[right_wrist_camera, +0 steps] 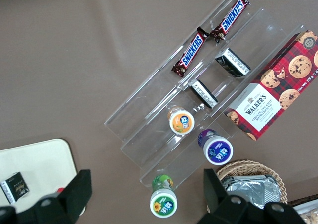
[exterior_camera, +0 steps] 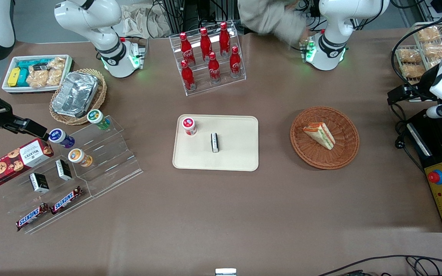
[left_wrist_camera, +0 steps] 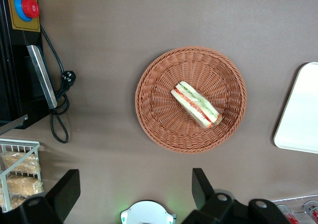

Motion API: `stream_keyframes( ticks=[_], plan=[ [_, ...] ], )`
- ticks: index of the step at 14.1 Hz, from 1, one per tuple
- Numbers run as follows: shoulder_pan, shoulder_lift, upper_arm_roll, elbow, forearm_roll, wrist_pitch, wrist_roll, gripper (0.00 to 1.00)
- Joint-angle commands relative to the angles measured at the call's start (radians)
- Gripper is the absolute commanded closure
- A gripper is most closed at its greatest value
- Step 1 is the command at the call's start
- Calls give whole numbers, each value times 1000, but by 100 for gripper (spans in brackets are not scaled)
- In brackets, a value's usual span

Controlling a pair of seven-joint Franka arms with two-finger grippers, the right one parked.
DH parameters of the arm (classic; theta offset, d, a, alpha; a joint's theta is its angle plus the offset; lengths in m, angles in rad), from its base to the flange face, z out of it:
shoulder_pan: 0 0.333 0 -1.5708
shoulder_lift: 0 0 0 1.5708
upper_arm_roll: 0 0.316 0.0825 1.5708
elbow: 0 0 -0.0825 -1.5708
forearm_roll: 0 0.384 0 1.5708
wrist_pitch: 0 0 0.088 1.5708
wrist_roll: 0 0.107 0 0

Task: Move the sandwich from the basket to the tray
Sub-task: 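Move the open left gripper over the wrapped sandwich in the wicker basket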

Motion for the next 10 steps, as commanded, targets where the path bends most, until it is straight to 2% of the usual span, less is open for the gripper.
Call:
stream_keyframes(
  ticks=[1, 3, 5, 8, 10],
  plan=[
    [-20, 5, 15, 23, 0, -27, 6, 0],
    [-17, 0, 15, 23, -11, -30, 7, 0],
    [-16, -13, 15, -45, -7, -50, 7, 0],
    [-16, -133, 15, -263, -19, 78, -2, 0],
    [-23, -222, 12, -468, -17, 261, -86, 0]
  ],
)
